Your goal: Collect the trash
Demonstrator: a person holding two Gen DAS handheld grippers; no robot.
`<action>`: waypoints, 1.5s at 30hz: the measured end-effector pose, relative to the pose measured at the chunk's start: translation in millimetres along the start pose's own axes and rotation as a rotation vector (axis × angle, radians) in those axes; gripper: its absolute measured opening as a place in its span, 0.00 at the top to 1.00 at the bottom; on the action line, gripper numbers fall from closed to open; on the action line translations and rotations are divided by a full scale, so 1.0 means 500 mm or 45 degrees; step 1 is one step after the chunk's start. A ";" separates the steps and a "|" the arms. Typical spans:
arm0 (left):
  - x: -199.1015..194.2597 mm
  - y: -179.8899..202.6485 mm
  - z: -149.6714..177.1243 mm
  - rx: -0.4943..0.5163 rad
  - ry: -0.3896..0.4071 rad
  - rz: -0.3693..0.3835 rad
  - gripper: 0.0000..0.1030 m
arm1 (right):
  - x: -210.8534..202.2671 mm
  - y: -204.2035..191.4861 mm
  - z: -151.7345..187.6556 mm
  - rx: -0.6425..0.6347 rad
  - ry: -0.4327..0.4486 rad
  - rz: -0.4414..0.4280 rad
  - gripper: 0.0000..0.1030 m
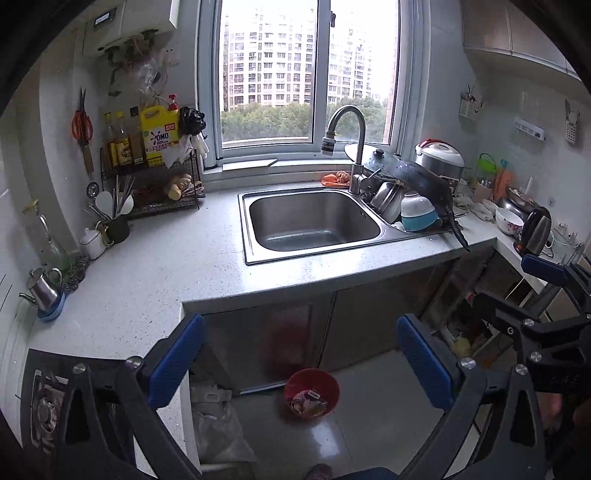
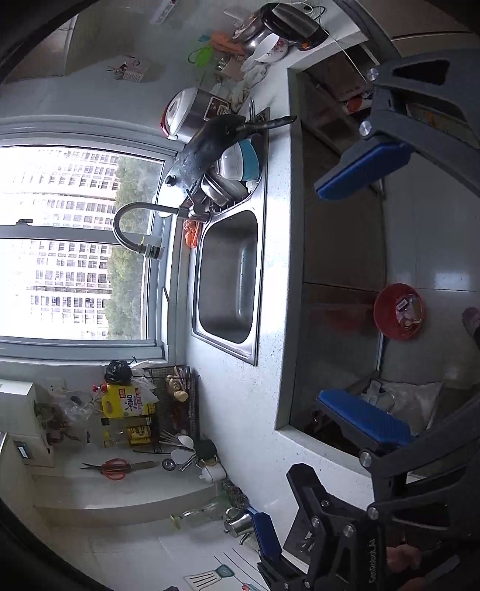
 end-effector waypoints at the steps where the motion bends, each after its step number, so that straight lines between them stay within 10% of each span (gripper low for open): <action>1: -0.003 0.003 0.004 -0.006 -0.001 0.002 0.00 | -0.009 0.002 0.003 0.006 0.000 0.003 0.01; 45: -0.064 0.076 0.061 0.036 -0.006 0.039 0.00 | -0.078 0.012 0.055 0.041 0.012 0.012 0.01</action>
Point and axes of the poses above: each gripper's, at about its wrist camera, not at the fingertips, and x roughly the way its jaws point, y to its right, z to its underside, the point moved 7 cm from there along x, roughly the way its jaws point, and after that the axes turned 8 degrees about z, right-handed, at the moved point
